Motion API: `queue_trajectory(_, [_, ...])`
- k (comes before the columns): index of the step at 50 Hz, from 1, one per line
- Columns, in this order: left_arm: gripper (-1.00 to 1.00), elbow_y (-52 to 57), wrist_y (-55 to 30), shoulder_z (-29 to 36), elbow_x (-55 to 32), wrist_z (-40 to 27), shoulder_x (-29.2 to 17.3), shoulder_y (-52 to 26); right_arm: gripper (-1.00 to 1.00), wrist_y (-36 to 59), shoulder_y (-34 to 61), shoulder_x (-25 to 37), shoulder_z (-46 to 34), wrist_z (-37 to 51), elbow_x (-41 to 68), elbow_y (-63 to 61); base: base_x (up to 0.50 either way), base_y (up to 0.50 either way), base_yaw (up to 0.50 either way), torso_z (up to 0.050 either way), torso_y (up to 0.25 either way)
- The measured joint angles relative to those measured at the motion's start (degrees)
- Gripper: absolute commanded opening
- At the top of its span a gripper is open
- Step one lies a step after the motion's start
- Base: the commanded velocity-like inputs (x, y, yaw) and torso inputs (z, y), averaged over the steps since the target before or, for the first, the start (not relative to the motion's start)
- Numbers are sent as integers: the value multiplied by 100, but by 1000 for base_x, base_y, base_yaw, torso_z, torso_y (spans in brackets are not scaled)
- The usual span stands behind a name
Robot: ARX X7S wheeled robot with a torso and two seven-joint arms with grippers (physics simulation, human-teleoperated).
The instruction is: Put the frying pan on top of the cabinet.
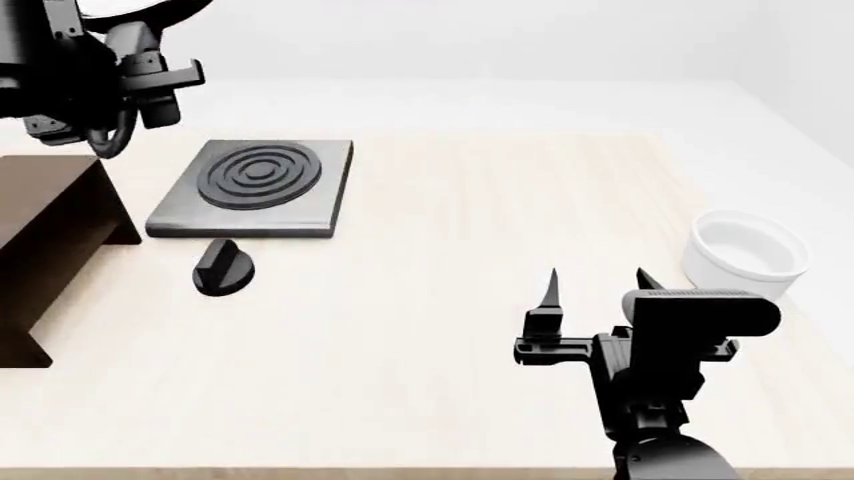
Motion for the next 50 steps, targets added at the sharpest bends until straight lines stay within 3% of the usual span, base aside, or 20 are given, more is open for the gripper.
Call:
queue_trajectory(8, [-100, -904, 441, -898, 1324, -241, -89, -17, 100, -16, 10, 11, -21, 17, 13, 32, 0, 0, 0, 0, 1])
queue_trajectory(19, [-100, -1442, 690, -3170, 3723, -569, -267, 158, 100, -40, 22, 26, -66, 44, 21, 78, 0, 0, 0, 0, 2])
queue_trajectory(31, [-100, -1569, 679, -5428, 6071, -370, -183, 282, 100, -53, 30, 45, -96, 75, 40, 99, 0, 0, 0, 1, 1])
queue_trajectory(41, [-100, -1569, 633, -6572, 7329, -123, -67, 292, 100, -66, 37, 61, -107, 96, 64, 113, 0, 0, 0, 0, 1])
queue_trajectory(50, [-100, -1569, 613, -7295, 7997, -420, -58, 354, 100, -65, 43, 76, -122, 117, 86, 122, 0, 0, 0, 1, 1])
